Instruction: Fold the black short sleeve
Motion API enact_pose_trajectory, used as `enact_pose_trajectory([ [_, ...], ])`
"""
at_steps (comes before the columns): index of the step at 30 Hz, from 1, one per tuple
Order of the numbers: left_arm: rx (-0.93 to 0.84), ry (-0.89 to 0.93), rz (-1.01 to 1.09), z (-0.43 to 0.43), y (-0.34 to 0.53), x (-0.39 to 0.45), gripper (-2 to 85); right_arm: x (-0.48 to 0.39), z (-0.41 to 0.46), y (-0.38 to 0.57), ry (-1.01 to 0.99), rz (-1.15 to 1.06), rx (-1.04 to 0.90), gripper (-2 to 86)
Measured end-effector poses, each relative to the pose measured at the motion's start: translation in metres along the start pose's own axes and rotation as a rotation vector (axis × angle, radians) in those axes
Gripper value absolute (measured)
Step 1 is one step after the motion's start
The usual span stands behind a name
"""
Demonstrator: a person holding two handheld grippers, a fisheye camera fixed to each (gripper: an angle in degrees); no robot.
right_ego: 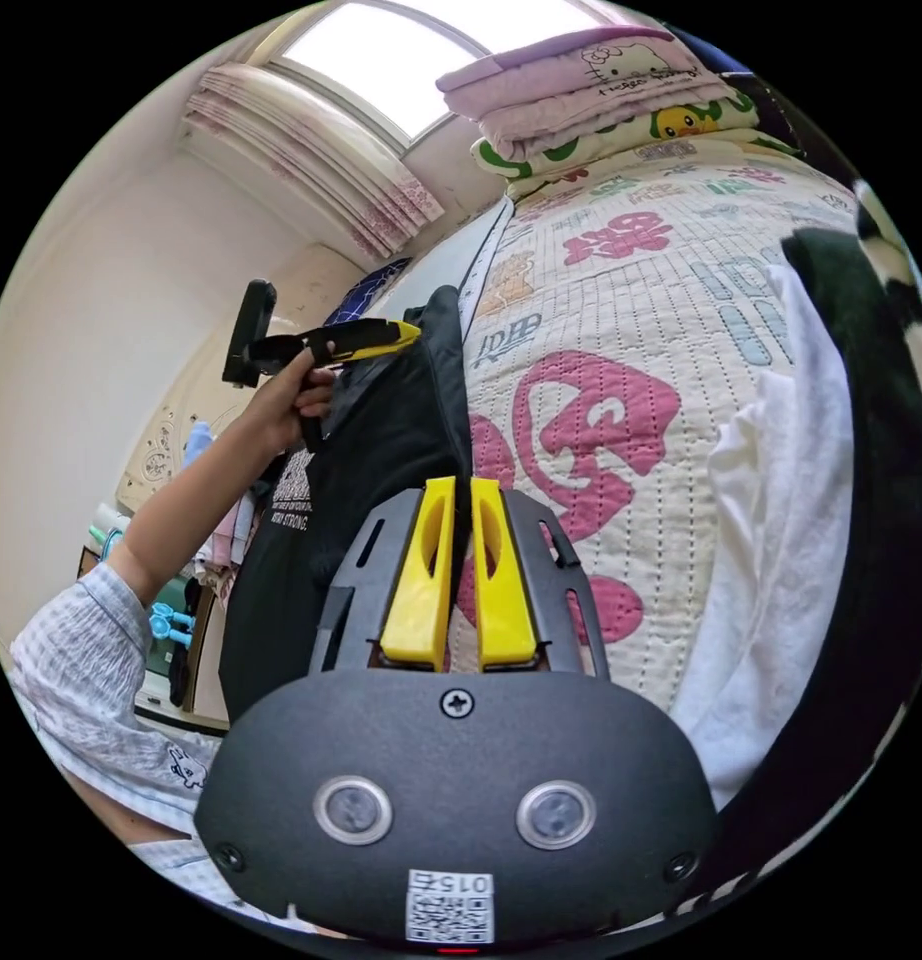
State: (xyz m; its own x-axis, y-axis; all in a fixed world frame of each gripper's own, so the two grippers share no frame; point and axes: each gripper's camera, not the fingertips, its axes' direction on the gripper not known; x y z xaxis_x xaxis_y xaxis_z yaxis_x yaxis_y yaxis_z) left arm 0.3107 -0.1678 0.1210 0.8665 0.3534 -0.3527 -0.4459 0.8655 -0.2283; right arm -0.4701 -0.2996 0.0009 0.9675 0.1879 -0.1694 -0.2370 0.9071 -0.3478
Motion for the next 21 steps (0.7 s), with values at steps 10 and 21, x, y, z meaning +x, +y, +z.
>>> enact_pose_trajectory([
  [10,0.048,0.301,0.561,-0.066,0.091,0.117,6.6,0.026,-0.011,-0.017,-0.050,0.019,0.009,3.1],
  [21,-0.010,0.242,0.791,-0.031,0.163,0.175,8.0,0.054,-0.017,-0.022,-0.056,0.027,0.003,3.1],
])
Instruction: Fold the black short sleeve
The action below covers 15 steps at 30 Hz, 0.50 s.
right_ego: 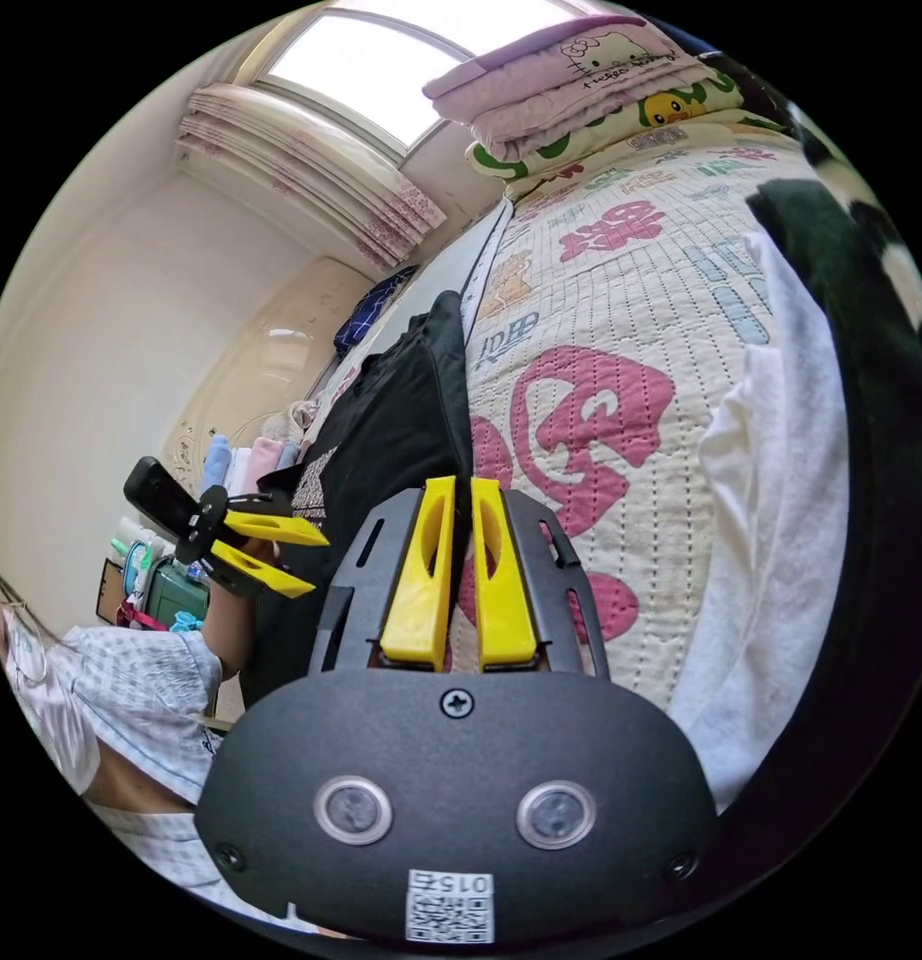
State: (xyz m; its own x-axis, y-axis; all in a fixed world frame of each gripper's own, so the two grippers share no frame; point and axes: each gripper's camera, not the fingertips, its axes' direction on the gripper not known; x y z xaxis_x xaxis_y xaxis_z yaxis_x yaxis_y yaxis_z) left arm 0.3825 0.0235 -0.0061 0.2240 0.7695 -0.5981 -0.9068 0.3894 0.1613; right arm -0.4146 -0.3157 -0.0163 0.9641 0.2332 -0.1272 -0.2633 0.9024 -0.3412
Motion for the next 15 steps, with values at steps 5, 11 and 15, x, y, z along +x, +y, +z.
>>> enact_pose_trajectory([
  [5,-0.074,-0.004,0.076,0.018,-0.017,0.018,5.1,0.010,-0.002,0.003,0.035,-0.011,-0.001,2.9],
  [11,0.017,0.224,0.052,0.010,-0.013,-0.001,0.2,0.028,-0.004,0.013,0.071,0.002,0.012,1.9],
  [15,0.022,0.200,-0.055,0.013,-0.014,-0.013,0.2,0.042,-0.003,0.020,0.058,0.007,0.012,1.9],
])
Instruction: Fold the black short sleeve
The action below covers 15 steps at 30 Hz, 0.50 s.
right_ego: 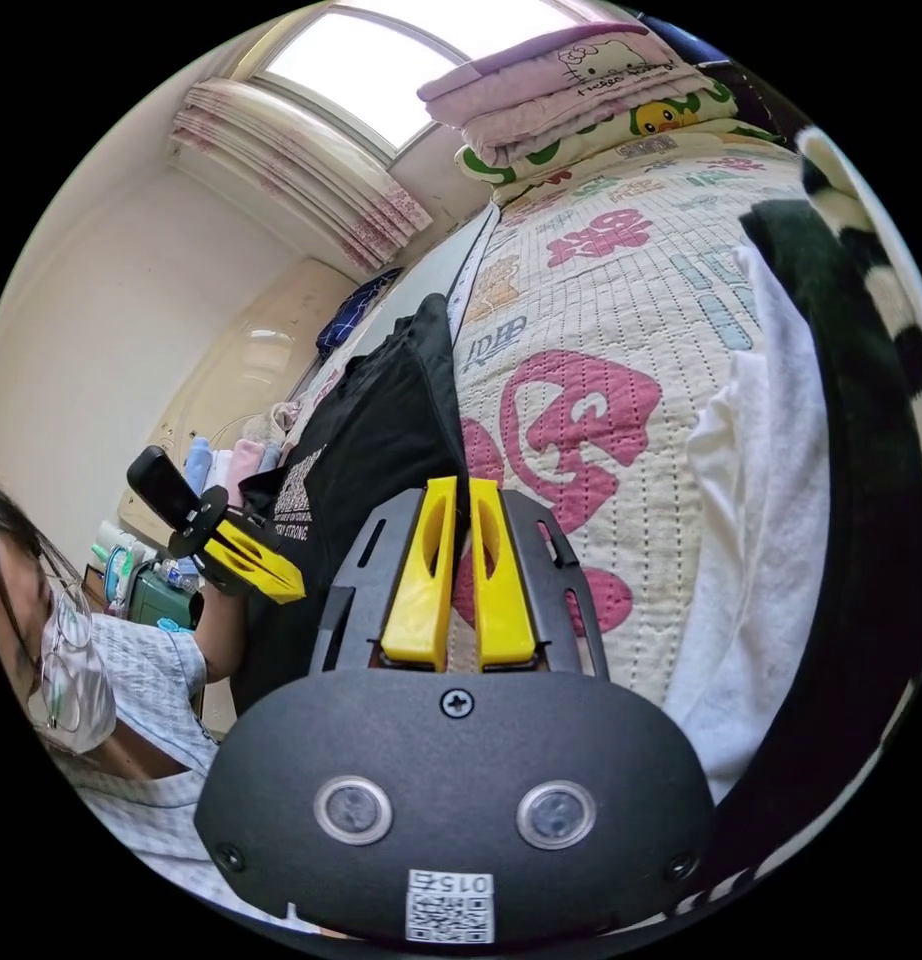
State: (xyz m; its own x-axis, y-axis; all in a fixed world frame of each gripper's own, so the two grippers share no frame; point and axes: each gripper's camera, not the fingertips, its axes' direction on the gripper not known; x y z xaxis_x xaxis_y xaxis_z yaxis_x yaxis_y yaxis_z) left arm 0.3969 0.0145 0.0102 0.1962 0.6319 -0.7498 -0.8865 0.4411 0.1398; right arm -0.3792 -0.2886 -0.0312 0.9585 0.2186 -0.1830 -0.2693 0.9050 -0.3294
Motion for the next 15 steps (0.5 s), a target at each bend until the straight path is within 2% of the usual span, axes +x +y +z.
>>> enact_pose_trajectory([
  [6,0.101,-0.012,-0.041,-0.010,0.008,0.001,4.0,0.034,0.004,0.018,-0.074,0.032,0.012,2.4],
  [9,0.008,-0.047,-0.055,0.007,-0.003,0.006,6.1,0.044,0.010,0.027,-0.061,0.025,0.010,2.5],
  [11,-0.076,-0.127,-0.045,0.024,-0.011,0.019,3.2,0.055,0.016,0.036,-0.062,0.024,0.010,2.7],
  [15,-0.091,-0.232,0.029,0.032,-0.009,0.046,0.4,0.075,0.026,0.051,-0.078,0.036,0.013,2.8],
])
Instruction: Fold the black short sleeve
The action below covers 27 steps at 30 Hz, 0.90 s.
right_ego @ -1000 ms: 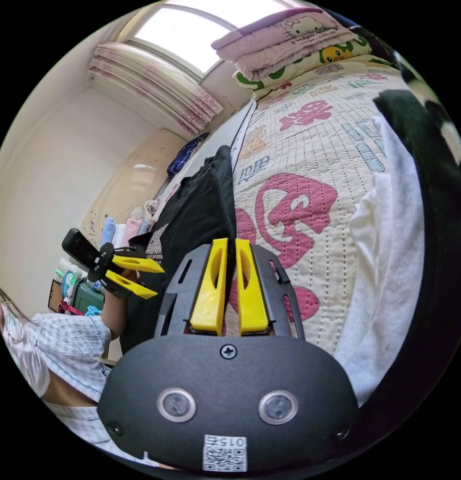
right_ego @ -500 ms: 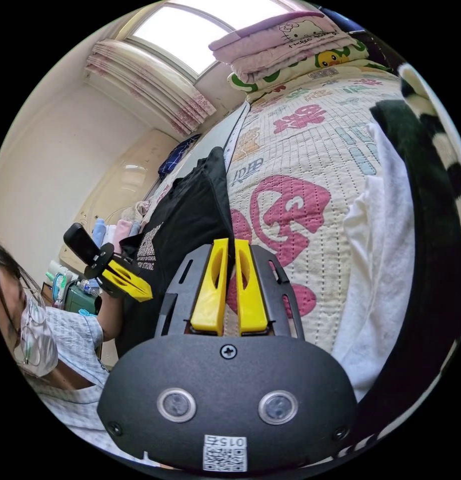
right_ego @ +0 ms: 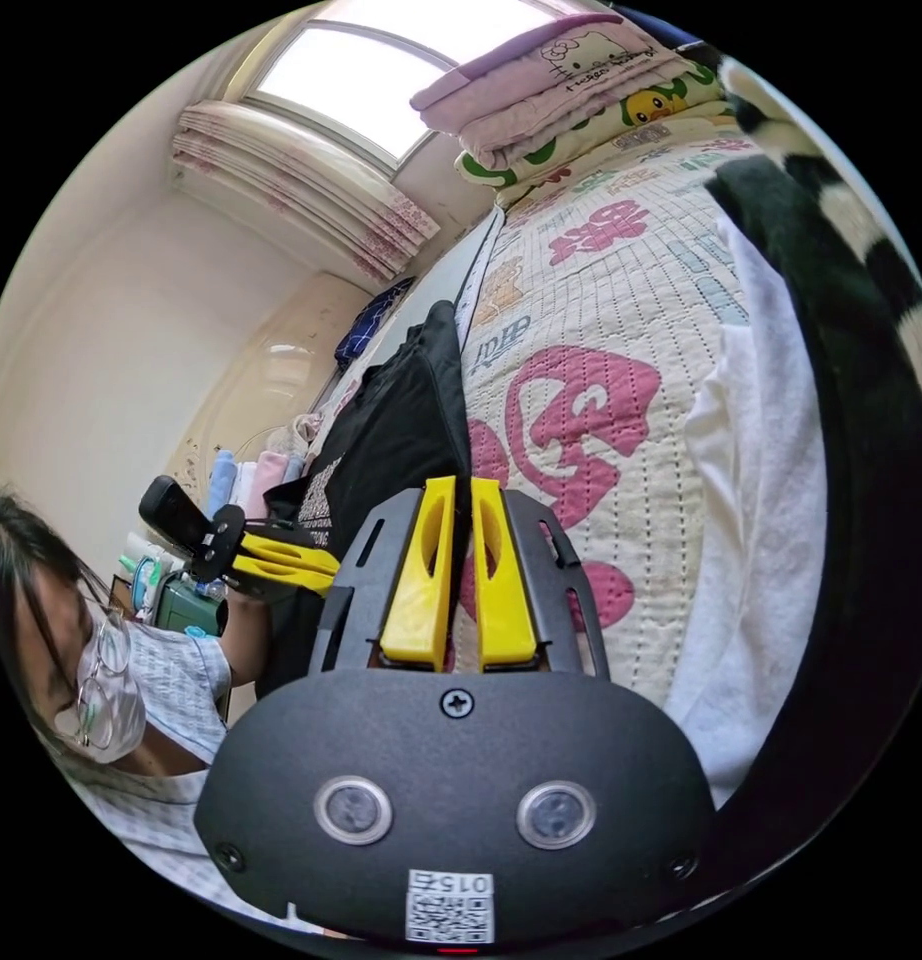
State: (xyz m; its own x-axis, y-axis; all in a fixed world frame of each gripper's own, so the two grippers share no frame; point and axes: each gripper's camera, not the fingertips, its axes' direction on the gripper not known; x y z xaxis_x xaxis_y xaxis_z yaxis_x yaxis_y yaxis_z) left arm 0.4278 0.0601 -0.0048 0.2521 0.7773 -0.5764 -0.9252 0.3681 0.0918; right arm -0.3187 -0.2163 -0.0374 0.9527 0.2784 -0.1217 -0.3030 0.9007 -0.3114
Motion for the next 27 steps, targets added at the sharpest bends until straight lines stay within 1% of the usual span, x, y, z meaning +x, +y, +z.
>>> enact_pose_trajectory([
  [6,0.001,0.049,-0.028,0.003,0.010,-0.002,-0.2,0.030,0.024,0.027,0.028,0.006,0.003,3.0],
  [11,0.002,0.067,-0.054,0.004,0.025,-0.003,0.3,0.047,0.052,0.057,0.135,-0.032,0.029,3.4],
  [13,0.006,0.091,-0.067,0.004,0.032,-0.006,0.4,0.058,0.059,0.069,0.139,-0.042,0.060,2.6],
  [15,0.014,0.134,-0.089,0.003,0.041,-0.013,0.6,0.082,0.062,0.081,0.092,0.007,0.099,0.9],
  [16,0.021,0.157,-0.111,0.000,0.051,-0.018,0.7,0.099,0.061,0.092,0.057,0.083,0.140,0.4],
  [17,0.029,0.153,-0.139,-0.006,0.064,-0.022,0.7,0.107,0.058,0.107,0.034,0.135,0.178,0.1],
  [18,0.038,0.145,-0.165,-0.011,0.071,-0.023,0.6,0.105,0.057,0.115,0.043,0.133,0.188,-0.1],
  [19,0.091,0.139,-0.223,-0.025,0.090,-0.024,0.5,0.094,0.058,0.130,0.113,0.110,0.191,-0.3],
  [20,0.159,0.139,-0.286,-0.042,0.110,-0.021,0.2,0.078,0.065,0.145,0.230,0.097,0.169,-0.4],
  [21,0.193,0.127,-0.339,-0.051,0.121,-0.020,0.0,0.068,0.071,0.153,0.295,0.090,0.151,-0.4],
  [22,0.273,0.108,-0.466,-0.067,0.145,-0.014,-0.3,0.047,0.089,0.168,0.430,0.083,0.108,-0.5],
  [23,0.369,0.090,-0.575,-0.079,0.172,-0.002,-0.5,0.023,0.113,0.184,0.560,0.069,0.069,-0.5],
  [24,0.414,0.077,-0.632,-0.085,0.186,0.006,-0.6,0.011,0.128,0.193,0.621,0.055,0.051,-0.5],
  [25,0.505,0.055,-0.767,-0.093,0.215,0.022,-0.7,-0.014,0.164,0.212,0.733,0.025,0.007,-0.5],
  [26,0.595,0.042,-0.886,-0.098,0.244,0.041,-0.7,-0.034,0.203,0.231,0.808,0.024,-0.044,-0.5],
  [27,0.630,0.035,-0.946,-0.099,0.259,0.050,-0.8,-0.043,0.224,0.241,0.827,0.009,-0.084,-0.5],
])
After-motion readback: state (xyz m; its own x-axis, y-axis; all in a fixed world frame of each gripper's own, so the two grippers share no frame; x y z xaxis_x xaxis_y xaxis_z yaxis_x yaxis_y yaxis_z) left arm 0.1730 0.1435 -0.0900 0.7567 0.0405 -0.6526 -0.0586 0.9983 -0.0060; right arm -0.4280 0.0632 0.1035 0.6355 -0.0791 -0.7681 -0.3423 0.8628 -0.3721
